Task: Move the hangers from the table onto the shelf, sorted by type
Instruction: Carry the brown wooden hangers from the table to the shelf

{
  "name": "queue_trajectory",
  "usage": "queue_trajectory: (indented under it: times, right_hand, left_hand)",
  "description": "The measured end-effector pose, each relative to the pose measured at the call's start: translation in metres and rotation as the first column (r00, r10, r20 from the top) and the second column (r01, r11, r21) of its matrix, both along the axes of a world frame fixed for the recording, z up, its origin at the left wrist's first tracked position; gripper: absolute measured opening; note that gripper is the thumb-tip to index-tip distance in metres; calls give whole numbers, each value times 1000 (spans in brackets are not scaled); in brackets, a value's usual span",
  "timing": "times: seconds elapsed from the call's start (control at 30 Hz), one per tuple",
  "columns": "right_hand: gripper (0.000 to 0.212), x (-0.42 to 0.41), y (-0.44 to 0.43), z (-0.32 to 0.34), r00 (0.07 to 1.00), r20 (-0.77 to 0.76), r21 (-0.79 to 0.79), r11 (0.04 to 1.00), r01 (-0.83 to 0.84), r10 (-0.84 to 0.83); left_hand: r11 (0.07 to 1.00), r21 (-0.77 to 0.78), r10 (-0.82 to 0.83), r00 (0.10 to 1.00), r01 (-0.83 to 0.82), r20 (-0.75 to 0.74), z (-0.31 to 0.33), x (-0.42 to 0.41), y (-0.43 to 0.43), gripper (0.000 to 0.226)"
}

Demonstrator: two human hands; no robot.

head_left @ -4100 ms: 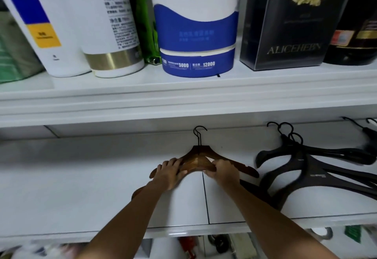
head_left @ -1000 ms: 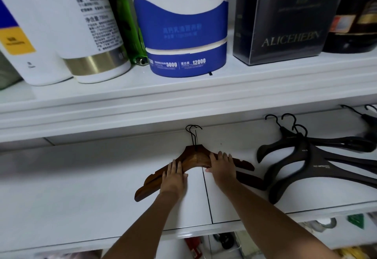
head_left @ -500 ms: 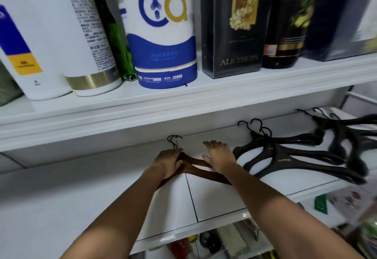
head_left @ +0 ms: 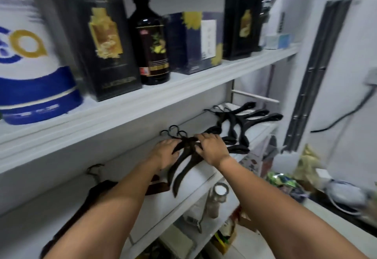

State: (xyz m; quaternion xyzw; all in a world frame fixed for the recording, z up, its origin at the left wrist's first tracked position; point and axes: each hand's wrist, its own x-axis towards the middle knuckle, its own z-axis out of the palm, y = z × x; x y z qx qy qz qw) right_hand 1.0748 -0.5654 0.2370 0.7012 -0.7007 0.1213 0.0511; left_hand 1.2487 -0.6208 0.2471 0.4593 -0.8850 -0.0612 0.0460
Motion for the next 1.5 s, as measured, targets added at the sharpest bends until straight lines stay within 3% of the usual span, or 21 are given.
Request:
queue_trajectory:
  times: [0.33,0.7,1.03,1.5]
  right_hand:
    - [44,-191,124,24,925,-2,17,925,381,-381]
    - [43,-379,330,17,664,-12,-24,664,748,-748]
    - [47,-442,529,-9,346,20,20,347,938,-938]
    - [48,-406,729,-54,-155,41,164,-147,976,-987]
  left_hand:
    - [938,-52,-345,937,342,-60,25,-213,54,49]
    - [736,-93,-675,736,670,-37,30,-445,204,49]
    - [419,-108,-907,421,902,-4,9,-589,372,51]
    - [-48,-2,-998,-48,999,44,-42,-662,567,52]
